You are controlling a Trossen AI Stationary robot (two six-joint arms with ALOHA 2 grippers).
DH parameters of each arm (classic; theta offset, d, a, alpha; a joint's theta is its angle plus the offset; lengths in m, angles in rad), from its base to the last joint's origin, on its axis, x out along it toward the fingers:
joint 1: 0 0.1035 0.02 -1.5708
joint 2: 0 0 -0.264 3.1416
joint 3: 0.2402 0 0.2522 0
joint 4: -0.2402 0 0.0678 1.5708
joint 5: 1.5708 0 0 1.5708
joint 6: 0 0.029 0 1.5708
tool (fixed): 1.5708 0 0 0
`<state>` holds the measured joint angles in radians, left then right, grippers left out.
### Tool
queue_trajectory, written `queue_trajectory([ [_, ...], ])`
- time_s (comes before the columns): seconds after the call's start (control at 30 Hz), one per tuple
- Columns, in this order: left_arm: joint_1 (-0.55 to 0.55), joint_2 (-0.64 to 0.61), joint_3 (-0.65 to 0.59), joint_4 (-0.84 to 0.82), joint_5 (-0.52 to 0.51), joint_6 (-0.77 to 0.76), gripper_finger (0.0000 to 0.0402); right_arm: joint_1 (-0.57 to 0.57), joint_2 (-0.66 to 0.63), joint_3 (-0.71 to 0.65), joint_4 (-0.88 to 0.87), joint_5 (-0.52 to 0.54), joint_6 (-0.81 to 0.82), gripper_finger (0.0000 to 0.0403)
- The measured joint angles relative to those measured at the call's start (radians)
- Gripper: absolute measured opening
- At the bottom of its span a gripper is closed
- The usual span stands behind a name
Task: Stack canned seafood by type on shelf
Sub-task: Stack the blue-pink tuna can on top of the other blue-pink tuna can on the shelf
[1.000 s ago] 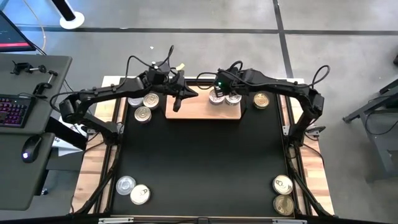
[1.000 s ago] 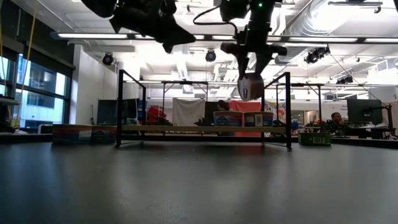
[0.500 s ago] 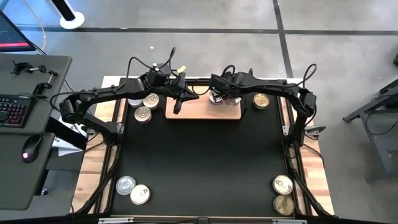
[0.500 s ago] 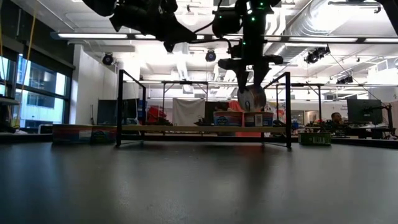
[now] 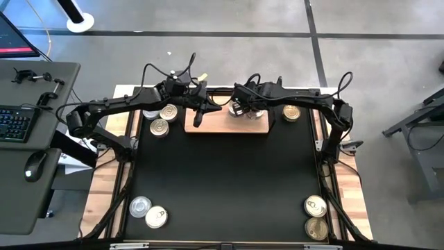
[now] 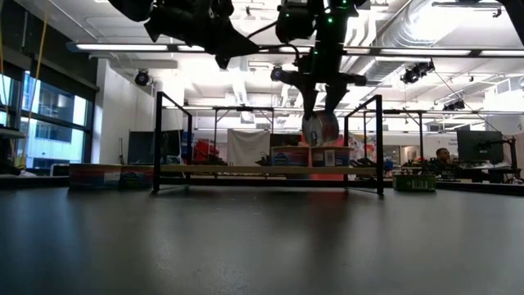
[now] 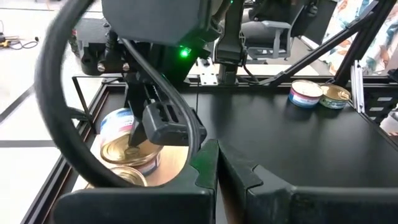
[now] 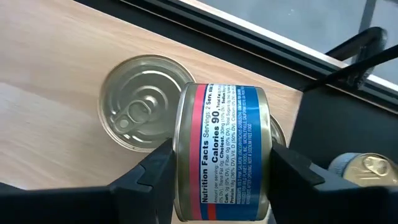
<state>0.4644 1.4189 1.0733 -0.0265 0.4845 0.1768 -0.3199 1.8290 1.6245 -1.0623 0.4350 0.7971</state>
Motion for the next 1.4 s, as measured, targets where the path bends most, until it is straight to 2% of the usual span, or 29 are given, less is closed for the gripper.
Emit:
queue_trajectory([
  [0.17, 0.000, -0.006, 0.000, -0.002, 0.000, 0.000, 0.0000, 0.001, 0.001, 0.000, 0.042, -0.012, 0.009, 0.0170],
  [0.47, 0.042, -0.083, -0.001, -0.075, 0.001, 0.043, 0.0000, 0.001, -0.050, -0.001, 0.018, -0.029, 0.039, 0.0170],
  [0.57, 0.057, -0.090, -0.001, -0.109, 0.002, 0.043, 0.0000, 0.000, -0.053, -0.001, 0.095, -0.063, 0.030, 0.0170],
  [0.73, 0.066, -0.083, -0.001, -0.155, 0.009, 0.043, 0.0000, -0.032, -0.056, -0.003, 0.322, -0.189, -0.011, 0.0170],
  [0.87, 0.066, -0.083, 0.000, -0.192, 0.018, 0.061, 0.0000, -0.063, -0.056, -0.005, 0.365, -0.242, -0.033, 0.0170],
  [0.97, 0.068, -0.083, 0.000, -0.215, 0.055, 0.078, 0.0000, -0.093, -0.061, -0.066, 0.437, -0.355, -0.047, 0.0170],
  [1.03, 0.068, -0.083, 0.000, -0.225, 0.068, 0.087, 0.0000, -0.112, -0.068, -0.147, 0.542, -0.460, -0.038, 0.0170],
  [1.1, 0.065, -0.083, 0.000, -0.231, 0.069, 0.087, 0.0000, -0.119, -0.084, -0.229, 0.675, -0.515, 0.000, 0.0170],
  [1.23, 0.067, -0.083, -0.001, -0.231, 0.063, 0.088, 0.0000, -0.124, -0.137, -0.326, 0.864, -0.535, 0.078, 0.0170],
  [1.4, 0.068, -0.083, 0.000, -0.205, 0.060, 0.088, 0.0000, -0.132, -0.149, -0.361, 0.834, -0.462, 0.110, 0.0170],
])
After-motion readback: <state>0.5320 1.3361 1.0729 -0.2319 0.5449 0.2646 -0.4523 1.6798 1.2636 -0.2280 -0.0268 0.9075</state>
